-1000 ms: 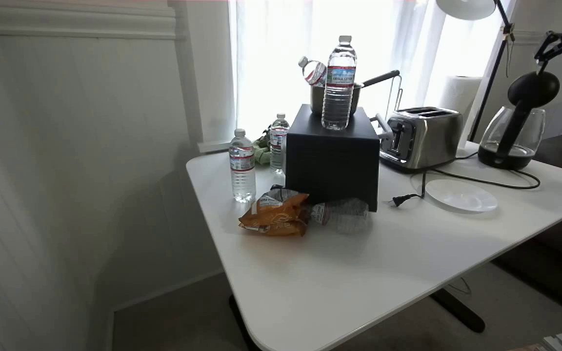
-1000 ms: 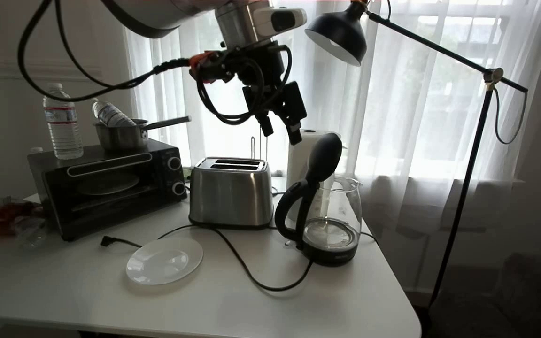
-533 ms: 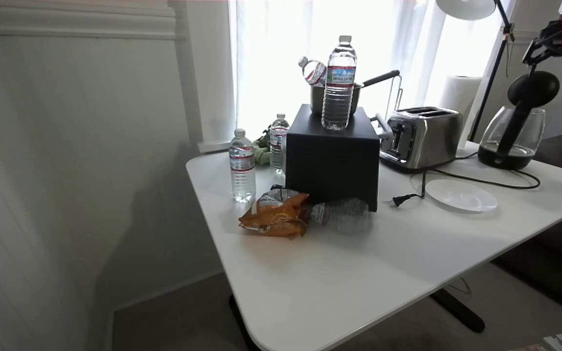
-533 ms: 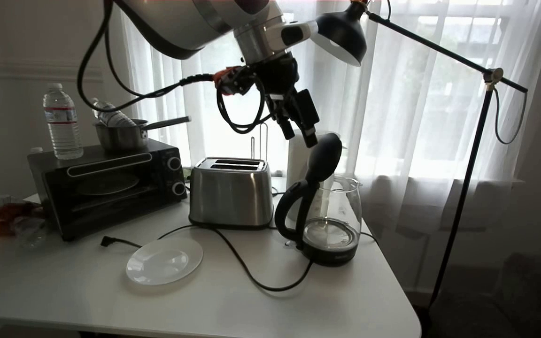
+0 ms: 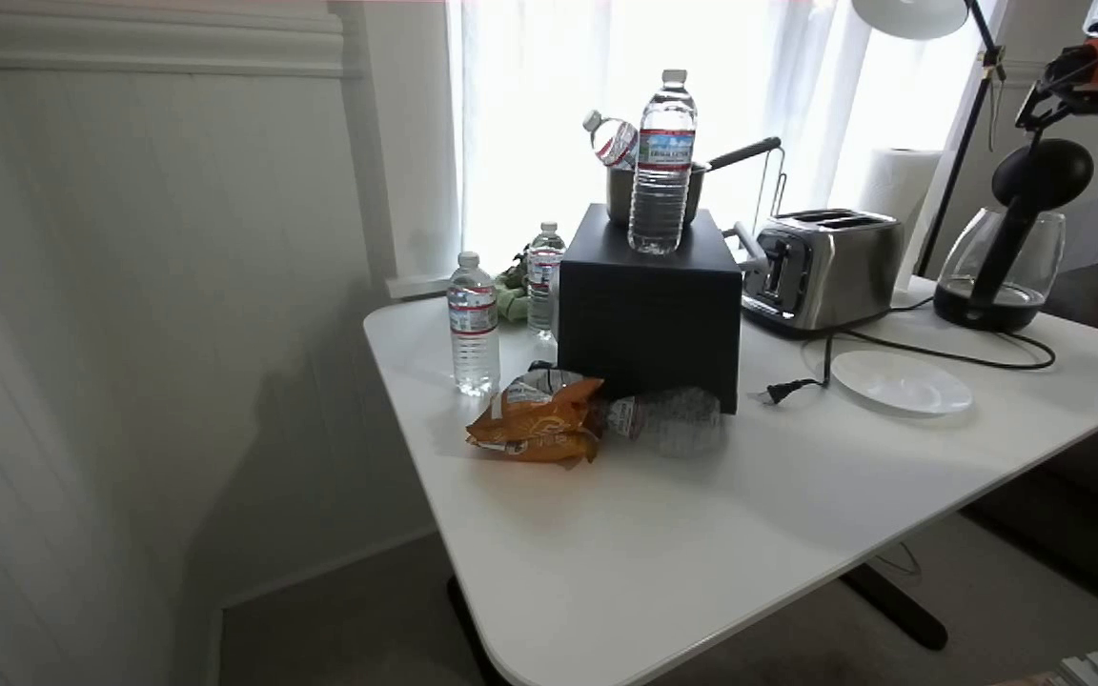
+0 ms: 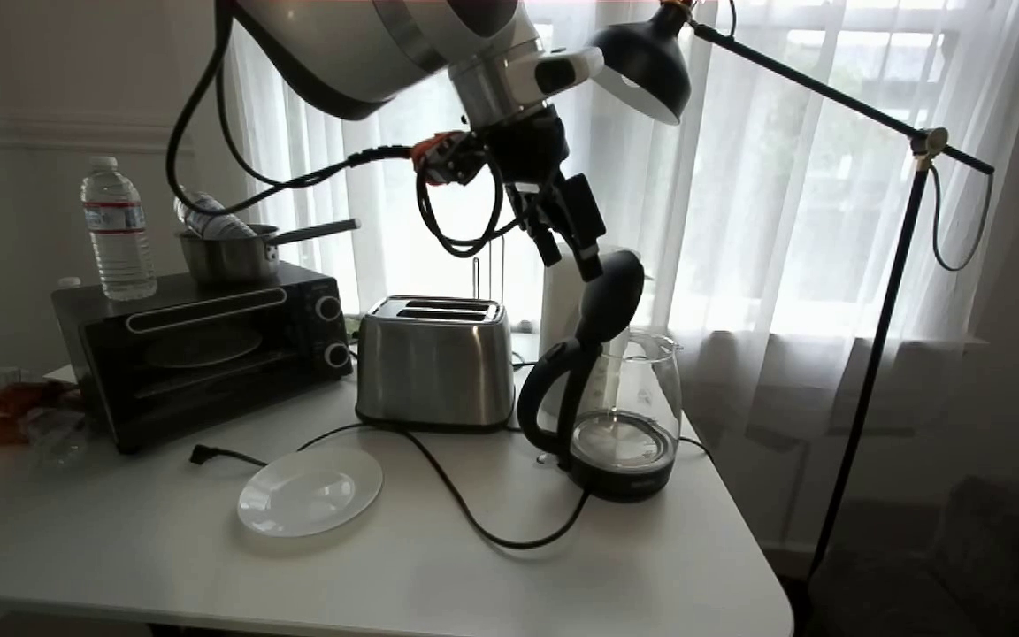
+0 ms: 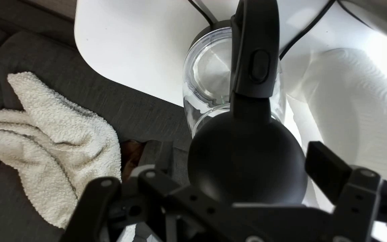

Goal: Close the kettle lid

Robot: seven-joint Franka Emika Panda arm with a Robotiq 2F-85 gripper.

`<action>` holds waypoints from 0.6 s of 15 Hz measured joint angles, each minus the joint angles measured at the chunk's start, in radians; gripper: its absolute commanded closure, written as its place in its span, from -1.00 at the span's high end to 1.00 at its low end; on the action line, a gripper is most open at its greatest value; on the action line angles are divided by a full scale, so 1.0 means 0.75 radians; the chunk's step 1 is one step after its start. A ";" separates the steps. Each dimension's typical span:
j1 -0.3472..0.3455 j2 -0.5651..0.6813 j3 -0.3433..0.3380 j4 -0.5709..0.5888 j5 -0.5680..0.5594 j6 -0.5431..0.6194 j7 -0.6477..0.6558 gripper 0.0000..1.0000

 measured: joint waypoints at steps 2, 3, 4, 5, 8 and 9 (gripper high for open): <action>0.001 0.008 -0.005 0.005 -0.043 0.000 0.064 1.00; 0.001 0.018 -0.007 0.011 -0.079 0.000 0.118 1.00; 0.001 0.030 -0.010 0.019 -0.122 0.001 0.176 1.00; 0.001 0.045 -0.011 0.029 -0.169 0.003 0.234 1.00; 0.007 0.097 -0.018 0.064 -0.304 0.008 0.400 1.00; 0.015 0.115 -0.024 0.076 -0.337 0.009 0.441 1.00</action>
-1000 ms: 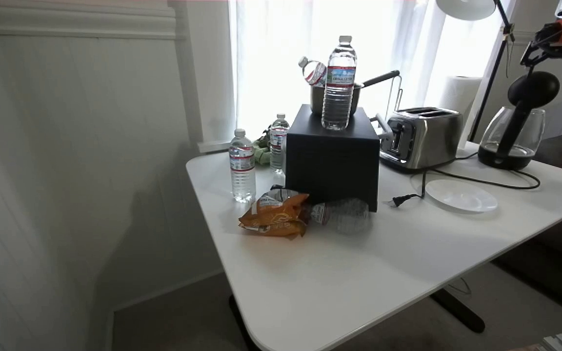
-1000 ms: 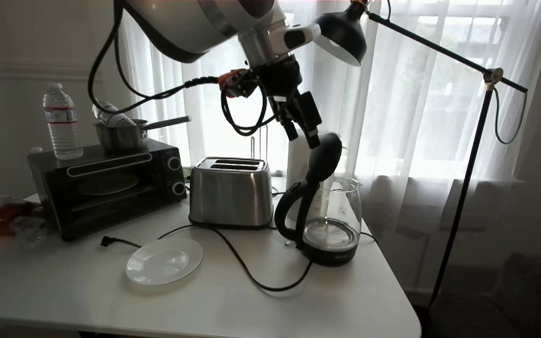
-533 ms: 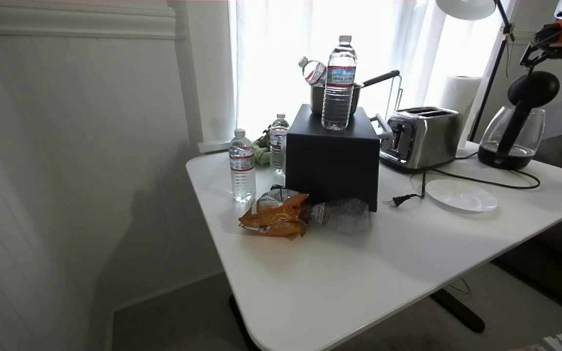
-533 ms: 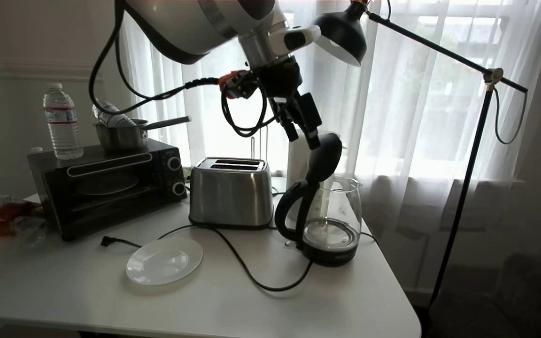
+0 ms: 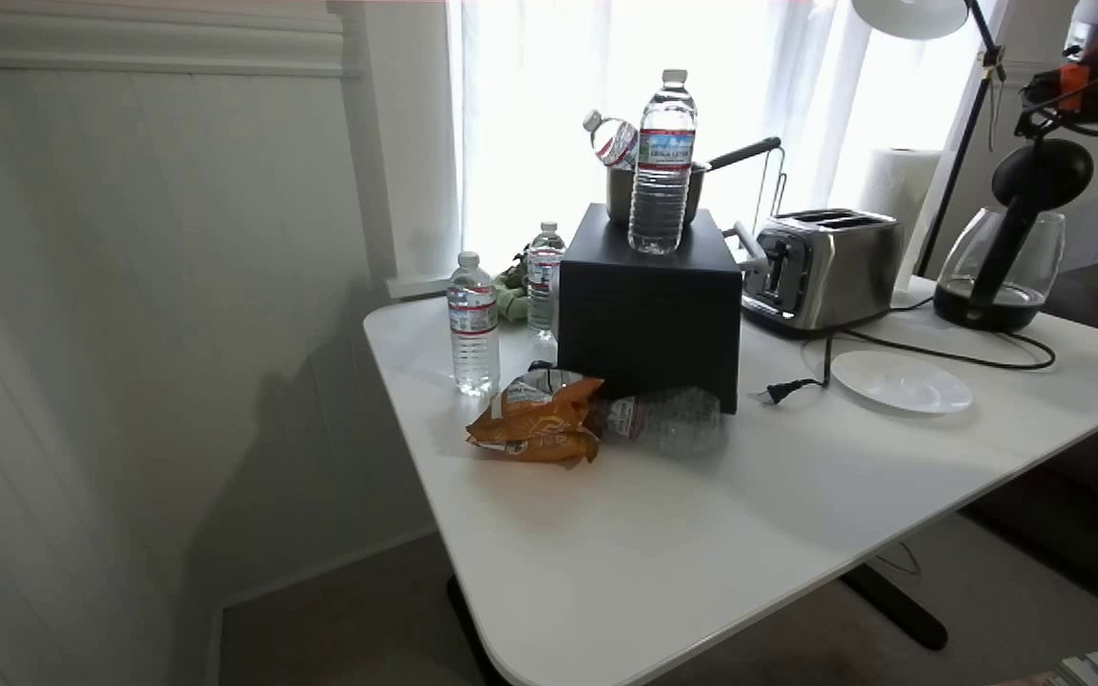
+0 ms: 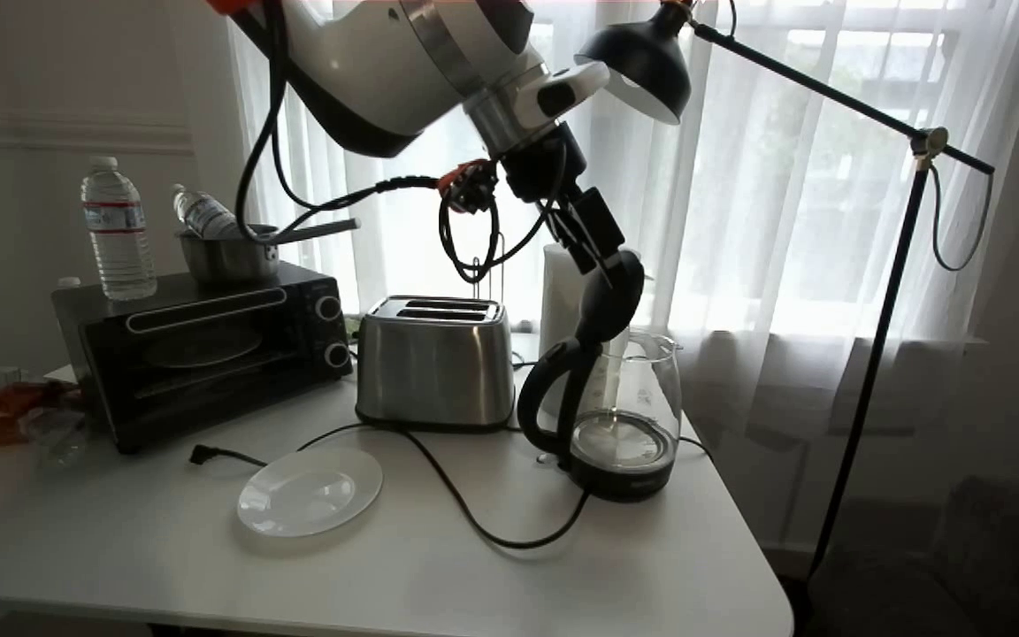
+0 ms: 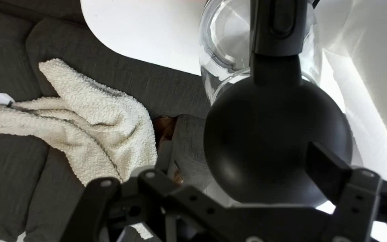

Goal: Close the kettle lid

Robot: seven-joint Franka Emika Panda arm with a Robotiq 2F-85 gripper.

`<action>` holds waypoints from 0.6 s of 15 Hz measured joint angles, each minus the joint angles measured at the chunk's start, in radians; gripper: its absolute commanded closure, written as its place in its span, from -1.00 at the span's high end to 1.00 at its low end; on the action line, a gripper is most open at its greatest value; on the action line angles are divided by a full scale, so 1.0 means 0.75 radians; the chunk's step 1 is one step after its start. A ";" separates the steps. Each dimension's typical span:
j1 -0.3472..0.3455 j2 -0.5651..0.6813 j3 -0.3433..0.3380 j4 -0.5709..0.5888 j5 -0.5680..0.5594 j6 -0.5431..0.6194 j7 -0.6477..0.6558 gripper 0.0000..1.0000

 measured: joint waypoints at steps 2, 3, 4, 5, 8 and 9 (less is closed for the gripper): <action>0.020 0.033 -0.015 0.022 -0.049 0.002 0.056 1.00; 0.032 0.049 -0.024 0.034 -0.062 0.002 0.073 1.00; 0.043 0.063 -0.032 0.043 -0.071 0.006 0.084 1.00; 0.054 0.075 -0.041 0.050 -0.075 0.017 0.086 1.00; 0.074 0.105 -0.063 0.062 -0.079 0.070 0.086 1.00; 0.078 0.115 -0.071 0.068 -0.079 0.089 0.086 1.00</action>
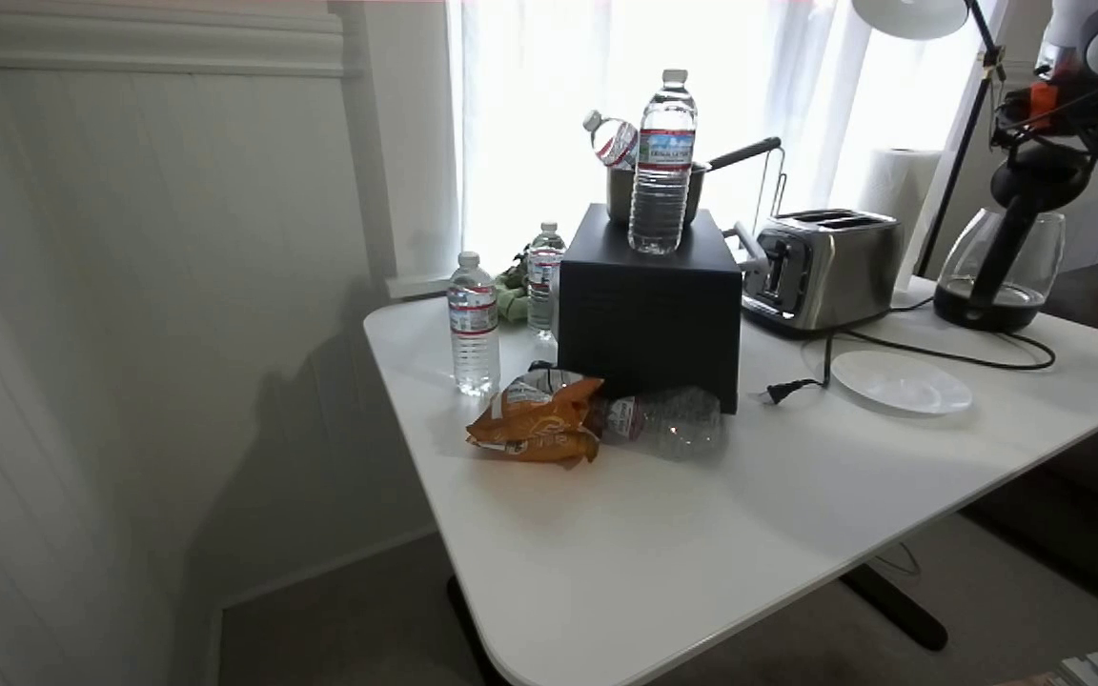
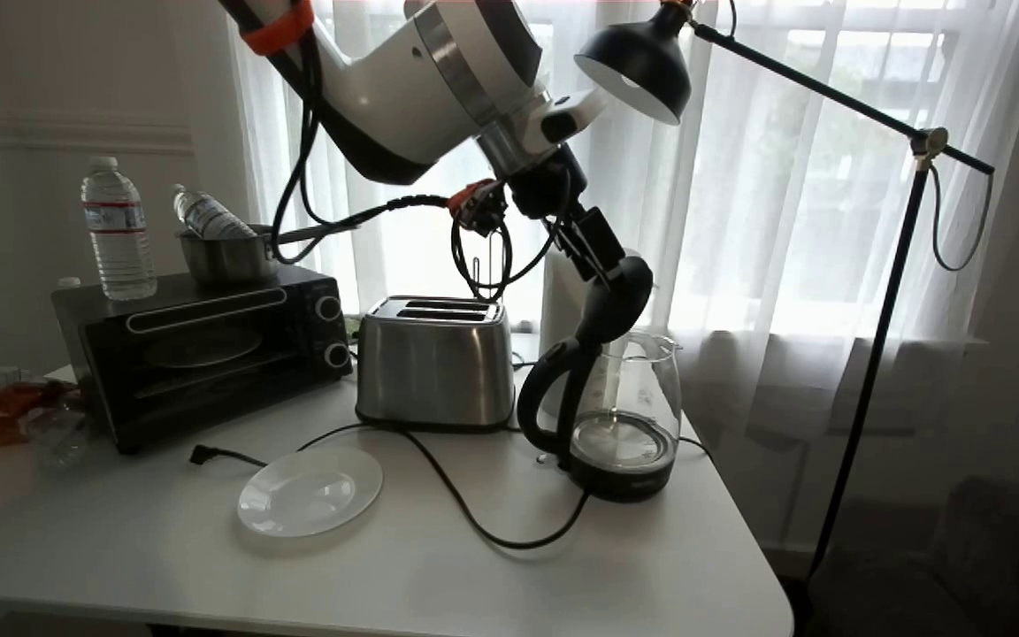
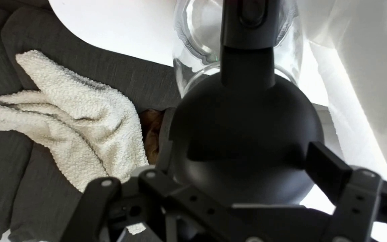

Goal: Close the kettle lid

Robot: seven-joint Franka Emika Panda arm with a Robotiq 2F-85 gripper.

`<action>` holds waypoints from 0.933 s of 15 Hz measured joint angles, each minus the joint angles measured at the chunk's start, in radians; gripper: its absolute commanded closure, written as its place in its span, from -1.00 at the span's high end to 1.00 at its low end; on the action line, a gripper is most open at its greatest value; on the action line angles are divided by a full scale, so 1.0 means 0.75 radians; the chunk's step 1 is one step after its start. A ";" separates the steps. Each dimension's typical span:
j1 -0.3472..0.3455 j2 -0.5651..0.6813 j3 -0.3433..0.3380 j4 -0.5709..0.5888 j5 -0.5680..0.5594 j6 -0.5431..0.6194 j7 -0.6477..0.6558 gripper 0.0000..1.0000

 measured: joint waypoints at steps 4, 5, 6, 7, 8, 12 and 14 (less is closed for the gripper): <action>0.003 0.062 -0.053 0.023 -0.039 0.113 -0.003 1.00; 0.003 0.079 -0.067 0.030 -0.039 0.132 -0.010 1.00; 0.003 0.096 -0.080 0.040 -0.039 0.146 -0.015 1.00; 0.003 0.112 -0.090 0.048 -0.039 0.159 -0.020 1.00; 0.003 0.128 -0.096 0.058 -0.038 0.169 -0.024 1.00; 0.006 0.185 -0.110 0.095 -0.004 0.173 -0.061 1.00; 0.006 0.214 -0.114 0.109 0.038 0.173 -0.099 1.00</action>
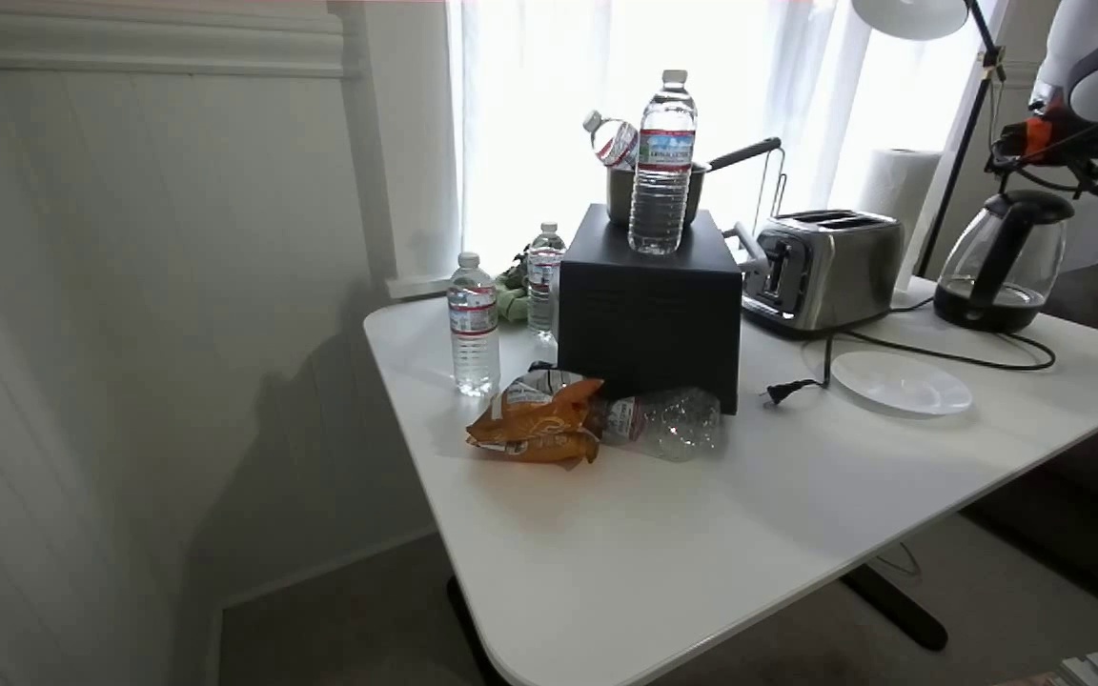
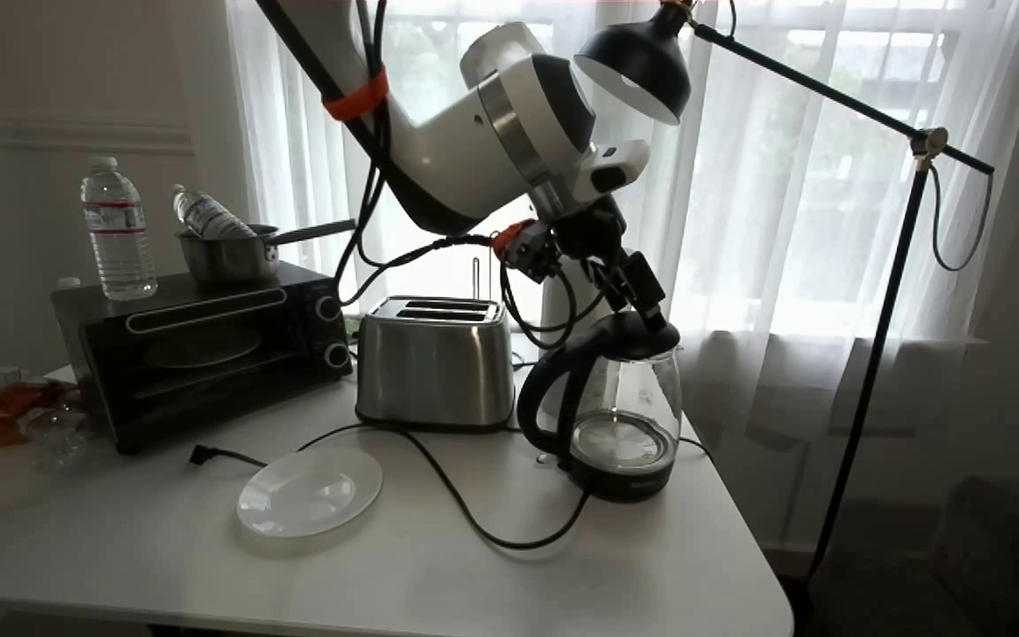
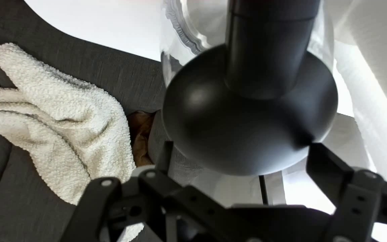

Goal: Close the kettle lid

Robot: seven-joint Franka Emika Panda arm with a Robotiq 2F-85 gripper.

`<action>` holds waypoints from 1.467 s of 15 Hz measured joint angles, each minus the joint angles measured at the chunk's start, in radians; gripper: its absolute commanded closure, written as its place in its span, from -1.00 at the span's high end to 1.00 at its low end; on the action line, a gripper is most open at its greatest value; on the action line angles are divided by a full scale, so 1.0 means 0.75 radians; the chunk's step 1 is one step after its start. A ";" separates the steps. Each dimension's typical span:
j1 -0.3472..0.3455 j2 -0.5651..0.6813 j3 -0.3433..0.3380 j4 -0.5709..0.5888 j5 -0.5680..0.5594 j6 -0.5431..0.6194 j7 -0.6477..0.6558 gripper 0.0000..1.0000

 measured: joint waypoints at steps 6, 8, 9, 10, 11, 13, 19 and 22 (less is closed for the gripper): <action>0.016 0.069 -0.025 0.048 0.095 0.000 -0.079 1.00; 0.028 0.077 -0.038 0.058 0.116 -0.002 -0.093 1.00; 0.036 0.077 -0.046 0.060 0.121 -0.003 -0.094 1.00; 0.045 0.076 -0.054 0.066 0.127 -0.013 -0.094 1.00; 0.053 0.072 -0.062 0.072 0.134 -0.023 -0.094 1.00; 0.061 0.049 -0.068 0.080 0.161 -0.042 -0.100 1.00; 0.090 -0.118 -0.032 0.085 0.387 -0.407 -0.309 1.00; 0.093 -0.208 0.014 0.078 0.617 -0.554 -0.503 1.00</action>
